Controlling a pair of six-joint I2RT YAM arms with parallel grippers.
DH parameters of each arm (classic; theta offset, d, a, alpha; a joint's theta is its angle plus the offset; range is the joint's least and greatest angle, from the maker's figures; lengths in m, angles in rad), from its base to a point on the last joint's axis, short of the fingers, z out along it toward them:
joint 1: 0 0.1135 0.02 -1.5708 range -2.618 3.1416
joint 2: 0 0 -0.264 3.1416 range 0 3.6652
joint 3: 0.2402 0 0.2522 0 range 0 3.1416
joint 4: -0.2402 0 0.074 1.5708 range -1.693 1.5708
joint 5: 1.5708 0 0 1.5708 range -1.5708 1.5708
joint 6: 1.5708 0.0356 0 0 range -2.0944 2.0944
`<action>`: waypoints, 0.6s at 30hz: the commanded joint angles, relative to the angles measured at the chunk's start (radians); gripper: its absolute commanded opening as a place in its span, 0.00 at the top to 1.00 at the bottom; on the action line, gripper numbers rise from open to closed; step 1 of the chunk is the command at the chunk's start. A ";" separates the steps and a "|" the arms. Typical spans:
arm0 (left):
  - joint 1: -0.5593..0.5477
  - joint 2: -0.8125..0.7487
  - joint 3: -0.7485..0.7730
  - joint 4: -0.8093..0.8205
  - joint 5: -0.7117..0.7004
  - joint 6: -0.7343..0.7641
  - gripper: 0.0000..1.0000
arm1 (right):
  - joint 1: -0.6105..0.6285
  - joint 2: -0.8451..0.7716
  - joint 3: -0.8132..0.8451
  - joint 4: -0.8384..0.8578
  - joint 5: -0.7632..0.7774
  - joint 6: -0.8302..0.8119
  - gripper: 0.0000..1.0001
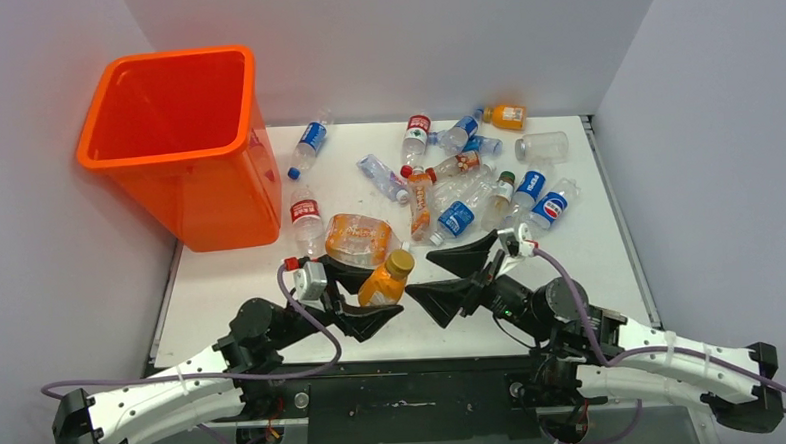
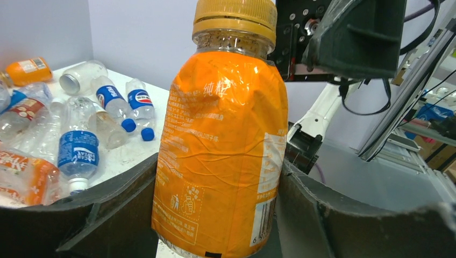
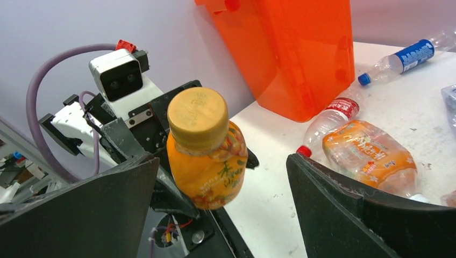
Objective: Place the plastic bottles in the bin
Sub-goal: Pick up the plastic bottle at the center of the board.
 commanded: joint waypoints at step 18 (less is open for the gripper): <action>-0.080 0.042 0.047 0.198 -0.047 -0.065 1.00 | 0.024 0.260 -0.064 0.378 0.013 0.078 0.17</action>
